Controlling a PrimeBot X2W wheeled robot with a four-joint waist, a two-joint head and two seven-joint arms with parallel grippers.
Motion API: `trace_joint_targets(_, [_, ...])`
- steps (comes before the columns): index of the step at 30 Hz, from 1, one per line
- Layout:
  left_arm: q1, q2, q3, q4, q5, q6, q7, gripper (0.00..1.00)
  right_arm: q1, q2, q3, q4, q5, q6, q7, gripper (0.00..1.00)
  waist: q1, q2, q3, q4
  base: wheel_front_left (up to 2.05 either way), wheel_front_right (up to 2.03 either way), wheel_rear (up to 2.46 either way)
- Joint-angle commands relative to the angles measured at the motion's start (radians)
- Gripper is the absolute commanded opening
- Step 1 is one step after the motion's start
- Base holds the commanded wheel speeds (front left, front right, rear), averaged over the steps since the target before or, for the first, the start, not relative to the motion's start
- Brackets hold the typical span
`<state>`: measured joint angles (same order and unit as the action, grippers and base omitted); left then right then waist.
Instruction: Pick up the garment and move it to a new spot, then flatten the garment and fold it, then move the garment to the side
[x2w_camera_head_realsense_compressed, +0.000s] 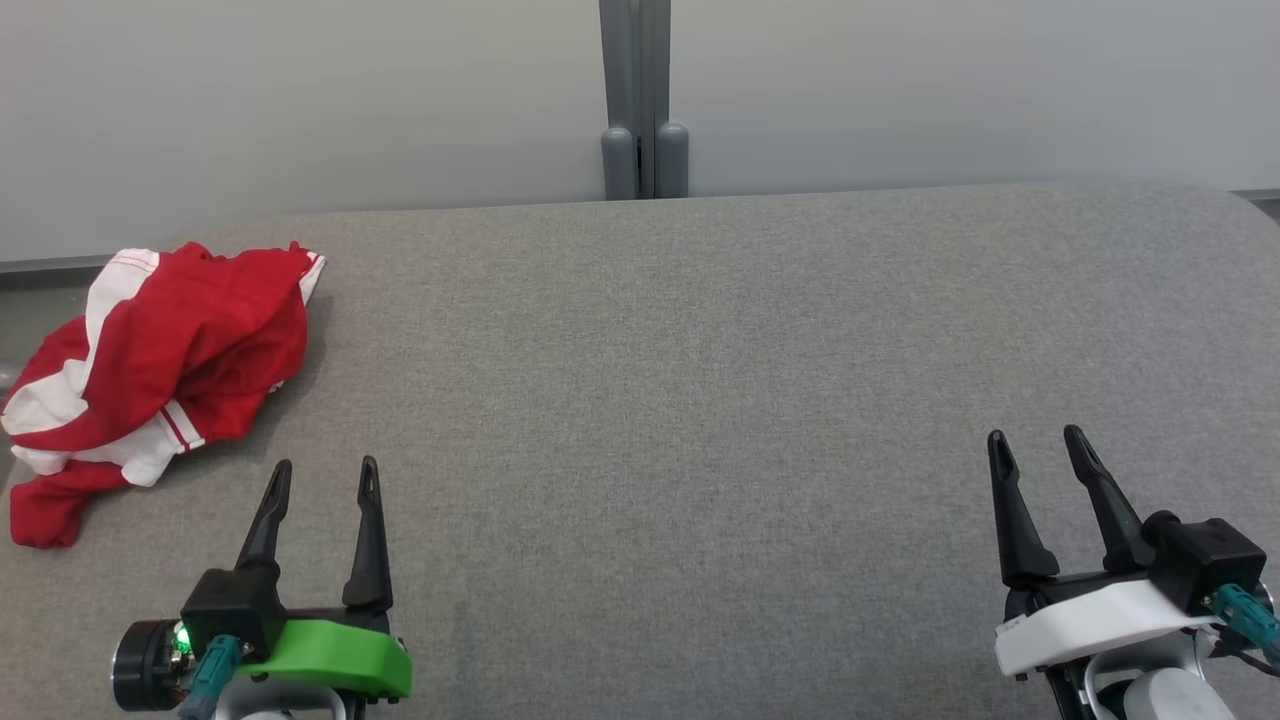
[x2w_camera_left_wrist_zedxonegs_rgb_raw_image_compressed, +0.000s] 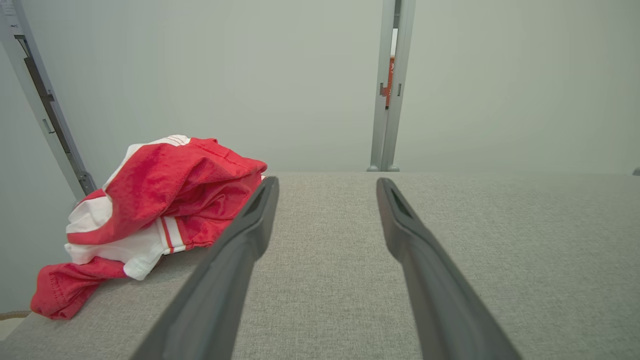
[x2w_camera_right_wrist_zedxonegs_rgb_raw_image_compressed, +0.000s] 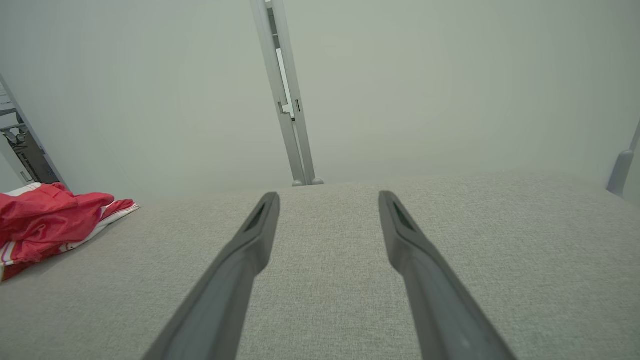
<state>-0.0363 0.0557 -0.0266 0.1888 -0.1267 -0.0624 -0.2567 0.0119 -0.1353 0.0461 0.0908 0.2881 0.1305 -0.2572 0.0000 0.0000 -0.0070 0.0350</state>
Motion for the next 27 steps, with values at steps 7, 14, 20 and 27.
trace_joint_targets(7, [-0.004, -0.002, 0.006, 0.024, -0.003, -0.007, -0.008, 1.0, 0.011, -0.007, 0.003, 0.008, -0.003, 0.0, -0.009, 1.0, 0.0, 0.0, -0.002, 0.003, 0.0, 0.0, 0.0])
trace_joint_targets(14, [-0.008, -0.003, 0.008, 0.033, -0.002, -0.008, -0.008, 1.0, 0.011, -0.008, 0.005, 0.015, 0.004, 0.0, -0.009, 1.0, 0.0, 0.0, -0.004, 0.005, 0.0, 0.0, 0.0])
trace_joint_targets(20, [-0.009, -0.004, 0.013, 0.029, 0.0, -0.008, -0.008, 1.0, 0.015, -0.01, 0.003, 0.017, 0.006, 0.0, -0.009, 1.0, 0.0, 0.0, -0.006, 0.01, 0.0, 0.0, 0.0])
trace_joint_targets(27, [-0.013, -0.002, 0.035, 0.028, 0.007, -0.002, -0.008, 1.0, 0.018, -0.003, 0.012, 0.017, 0.007, 0.0, -0.009, 1.0, 0.0, 0.0, -0.003, 0.053, 0.0, 0.0, 0.0])
